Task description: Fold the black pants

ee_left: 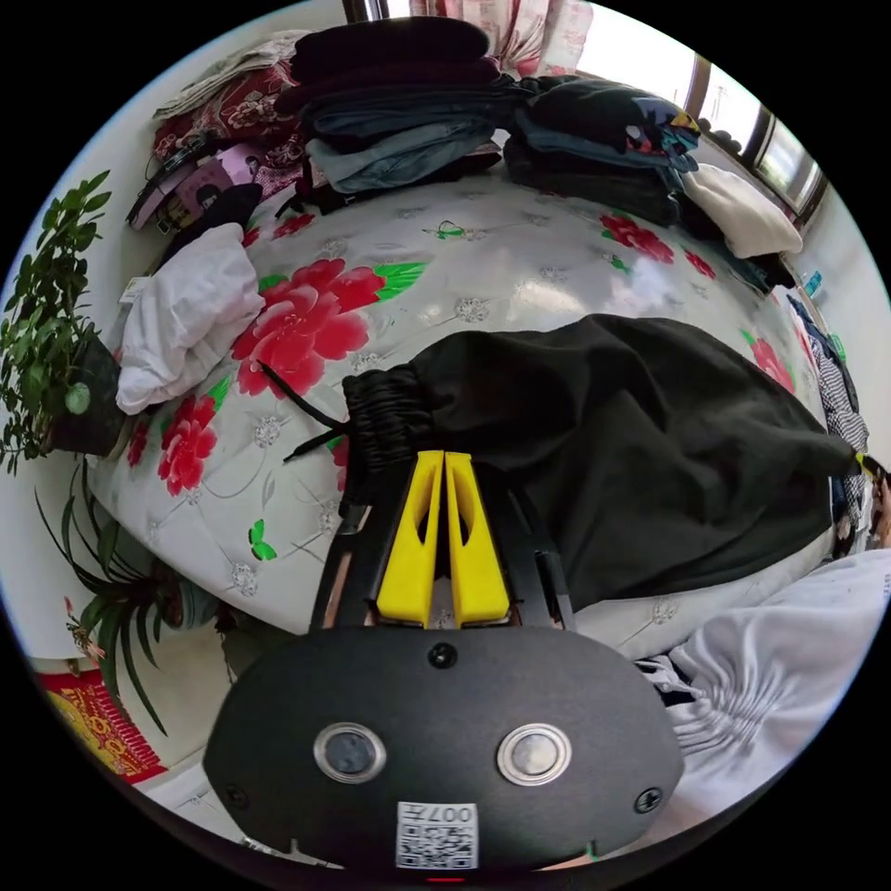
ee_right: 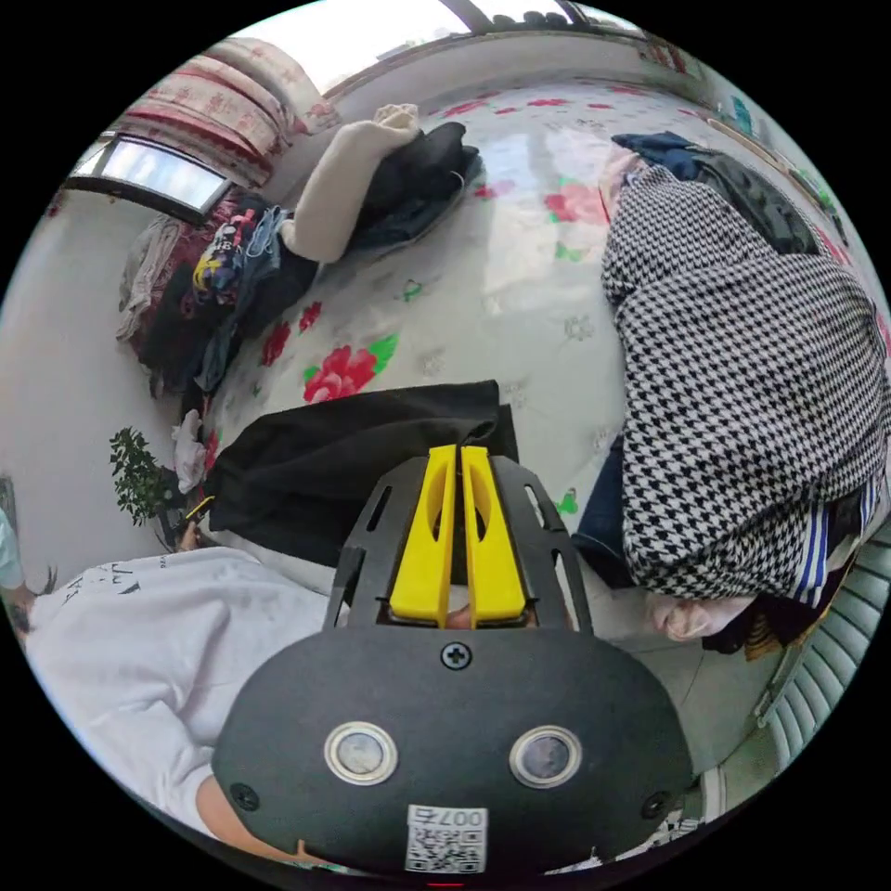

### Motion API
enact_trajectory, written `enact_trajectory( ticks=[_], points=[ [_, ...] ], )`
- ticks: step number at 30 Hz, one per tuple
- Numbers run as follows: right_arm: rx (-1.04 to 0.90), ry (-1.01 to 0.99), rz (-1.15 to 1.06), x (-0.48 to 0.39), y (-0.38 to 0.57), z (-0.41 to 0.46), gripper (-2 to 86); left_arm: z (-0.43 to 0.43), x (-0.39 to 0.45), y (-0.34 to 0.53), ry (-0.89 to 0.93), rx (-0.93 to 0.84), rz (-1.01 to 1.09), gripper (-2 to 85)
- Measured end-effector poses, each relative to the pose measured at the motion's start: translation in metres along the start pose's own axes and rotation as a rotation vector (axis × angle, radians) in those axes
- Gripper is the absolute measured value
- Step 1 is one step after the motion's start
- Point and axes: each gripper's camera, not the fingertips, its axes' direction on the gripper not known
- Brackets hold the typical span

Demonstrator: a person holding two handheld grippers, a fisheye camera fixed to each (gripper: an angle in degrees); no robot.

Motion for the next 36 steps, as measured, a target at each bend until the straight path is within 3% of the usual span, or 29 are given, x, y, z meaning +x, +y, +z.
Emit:
enact_trajectory(
  ticks=[3, 8, 11, 16, 23, 29, 33, 36],
  points=[
    [-0.091, 0.053, 0.032, 0.015, 0.017, 0.035, -0.3, -0.01, 0.004, -0.003, -0.028, -0.001, -0.057, -0.5],
    [0.001, -0.002, 0.045, 0.02, 0.028, 0.035, -0.3, -0.063, 0.037, 0.021, 0.037, 0.141, -0.006, 2.8],
    [0.058, -0.063, 0.056, 0.024, 0.03, 0.024, -0.3, -0.073, 0.091, 0.039, 0.183, 0.168, 0.212, 5.6],
    [0.149, -0.174, 0.099, 0.029, 0.028, 0.014, -0.3, -0.022, 0.172, 0.042, 0.221, -0.032, 0.482, 7.4],
    [0.156, -0.189, 0.053, 0.018, 0.023, 0.003, -0.3, -0.013, 0.156, 0.011, 0.236, -0.086, 0.442, 0.1],
    [0.171, -0.177, -0.025, 0.005, 0.04, -0.011, -0.1, -0.067, 0.111, 0.014, 0.327, 0.024, 0.453, -0.2],
    [0.092, -0.102, 0.091, 0.025, 0.061, 0.033, 0.5, -0.027, 0.104, 0.025, 0.323, -0.097, 0.432, 2.1],
    [0.213, -0.084, 0.22, 0.032, 0.088, 0.04, 2.4, -0.007, 0.096, 0.027, 0.333, -0.16, 0.352, 3.1]
  ],
)
